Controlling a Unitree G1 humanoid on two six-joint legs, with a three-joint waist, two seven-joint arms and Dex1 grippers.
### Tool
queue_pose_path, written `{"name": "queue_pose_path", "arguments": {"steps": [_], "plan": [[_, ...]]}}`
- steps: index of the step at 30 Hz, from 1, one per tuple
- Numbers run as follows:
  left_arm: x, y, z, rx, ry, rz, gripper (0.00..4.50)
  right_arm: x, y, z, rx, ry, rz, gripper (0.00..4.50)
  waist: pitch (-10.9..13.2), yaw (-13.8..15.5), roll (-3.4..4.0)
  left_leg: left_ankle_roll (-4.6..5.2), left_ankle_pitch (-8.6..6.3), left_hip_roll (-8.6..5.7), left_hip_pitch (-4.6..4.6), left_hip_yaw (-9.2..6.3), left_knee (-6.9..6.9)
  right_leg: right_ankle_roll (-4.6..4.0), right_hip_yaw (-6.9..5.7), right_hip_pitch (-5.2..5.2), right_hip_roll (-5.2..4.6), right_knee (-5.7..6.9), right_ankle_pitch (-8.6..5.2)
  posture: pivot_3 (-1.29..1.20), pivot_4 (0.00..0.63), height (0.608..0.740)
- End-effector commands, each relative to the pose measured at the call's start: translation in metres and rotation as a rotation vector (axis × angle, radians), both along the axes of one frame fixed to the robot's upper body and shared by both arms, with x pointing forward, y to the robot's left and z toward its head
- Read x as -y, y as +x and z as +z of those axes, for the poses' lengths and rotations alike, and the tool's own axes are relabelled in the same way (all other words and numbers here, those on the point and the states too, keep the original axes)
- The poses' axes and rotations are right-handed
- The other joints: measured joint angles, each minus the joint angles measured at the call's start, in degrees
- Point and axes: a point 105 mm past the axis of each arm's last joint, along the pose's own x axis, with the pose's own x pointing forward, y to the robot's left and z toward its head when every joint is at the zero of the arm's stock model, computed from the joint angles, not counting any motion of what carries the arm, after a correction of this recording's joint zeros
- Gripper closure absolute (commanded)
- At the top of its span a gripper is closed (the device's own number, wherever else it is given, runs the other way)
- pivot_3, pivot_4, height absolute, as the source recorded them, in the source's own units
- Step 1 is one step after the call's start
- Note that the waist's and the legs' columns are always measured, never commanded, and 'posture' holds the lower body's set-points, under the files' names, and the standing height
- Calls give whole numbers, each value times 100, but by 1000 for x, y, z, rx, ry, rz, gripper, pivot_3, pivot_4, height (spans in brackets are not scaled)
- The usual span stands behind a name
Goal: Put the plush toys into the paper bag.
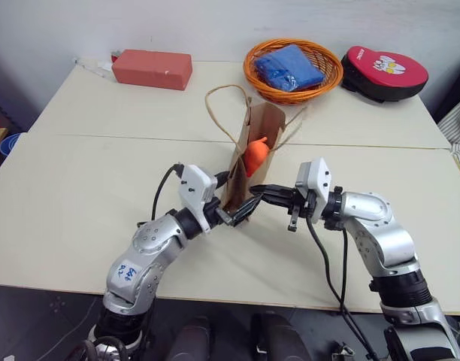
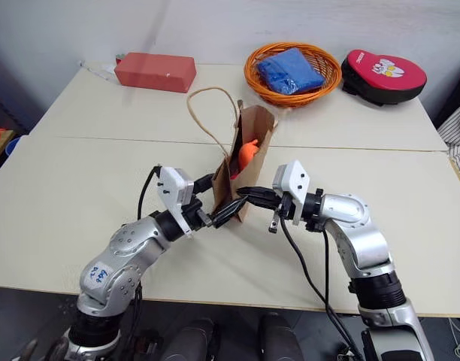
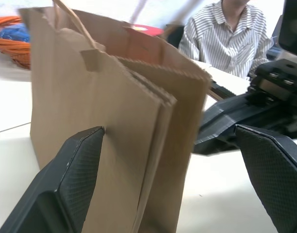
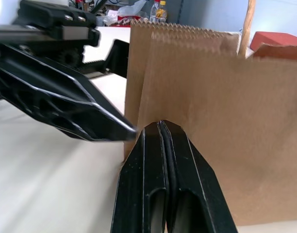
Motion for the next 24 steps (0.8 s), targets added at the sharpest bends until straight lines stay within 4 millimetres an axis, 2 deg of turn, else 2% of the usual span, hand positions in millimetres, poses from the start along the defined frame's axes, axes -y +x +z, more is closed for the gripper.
{"name": "queue_pose_path", "arguments": {"steps": [1, 7, 10, 12, 22, 24], "plan": [[-2, 10, 8, 42, -1, 63, 0, -9, -6, 5, 33, 0, 36, 4461, 0, -1, 0, 0, 0, 0, 0, 0, 0, 0, -1, 0, 0, 0, 0, 0, 150, 740], [1, 15, 10, 47, -16, 70, 0, -16, -8, 1, 25, 8, 48, 4461, 0, -11, 0, 0, 0, 1, 0, 0, 0, 0, 0, -1, 0, 1, 0, 0, 150, 740], [-1, 16, 10, 50, -19, 79, 599, -14, -8, -2, 19, 2, 45, 4500, 0, -8, 0, 0, 0, 2, 0, 0, -1, 0, -1, -1, 1, 2, 0, 0, 150, 740], [-3, 17, 9, 51, -12, 89, 1168, -12, -8, -4, 14, 0, 45, 4500, 0, -8, 0, 0, 0, 1, 0, 0, -1, 0, 0, 0, 1, 0, 0, 0, 150, 740], [-6, 22, 8, 67, -5, 112, 4385, -9, -10, -3, 11, 4, 64, 4500, 0, -3, -1, 0, 0, 0, -1, -1, 0, 0, -1, 0, 0, -1, 0, 0, 150, 740], [-11, 22, 9, 76, -1, 106, 4480, -7, -9, -3, 12, 0, 60, 4500, 0, -3, -1, 0, 0, 1, 0, -1, 0, 0, -1, 0, 0, -1, 0, 0, 150, 740]]}}
